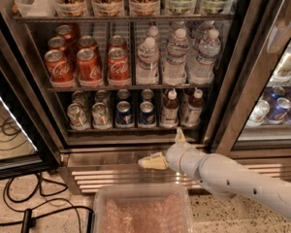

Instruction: Pick pepsi can from bottom shelf of fridge

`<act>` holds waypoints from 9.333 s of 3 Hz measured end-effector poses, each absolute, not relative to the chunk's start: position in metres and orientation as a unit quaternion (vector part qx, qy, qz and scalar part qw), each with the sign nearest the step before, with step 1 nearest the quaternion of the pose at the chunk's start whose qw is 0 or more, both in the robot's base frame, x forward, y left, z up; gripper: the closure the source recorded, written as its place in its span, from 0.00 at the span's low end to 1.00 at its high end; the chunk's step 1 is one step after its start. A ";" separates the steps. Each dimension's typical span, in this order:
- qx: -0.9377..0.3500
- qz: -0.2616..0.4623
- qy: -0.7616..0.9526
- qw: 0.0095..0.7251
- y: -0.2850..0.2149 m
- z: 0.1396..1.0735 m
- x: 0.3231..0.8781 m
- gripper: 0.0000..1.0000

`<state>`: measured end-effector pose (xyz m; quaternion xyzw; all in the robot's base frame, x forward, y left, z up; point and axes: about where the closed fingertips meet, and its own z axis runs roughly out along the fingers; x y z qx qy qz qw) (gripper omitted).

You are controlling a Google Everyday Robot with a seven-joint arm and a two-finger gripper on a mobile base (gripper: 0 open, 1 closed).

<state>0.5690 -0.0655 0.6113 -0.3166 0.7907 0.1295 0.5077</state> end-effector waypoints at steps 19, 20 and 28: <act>-0.155 0.010 0.706 0.690 -0.035 0.602 0.726 0.37; -0.156 0.009 0.705 0.691 -0.034 0.603 0.730 0.39; -0.200 0.066 0.726 0.655 -0.025 0.649 0.686 1.00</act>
Offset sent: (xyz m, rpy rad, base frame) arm 0.0117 -0.0005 0.0030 0.0345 -0.0284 -0.0786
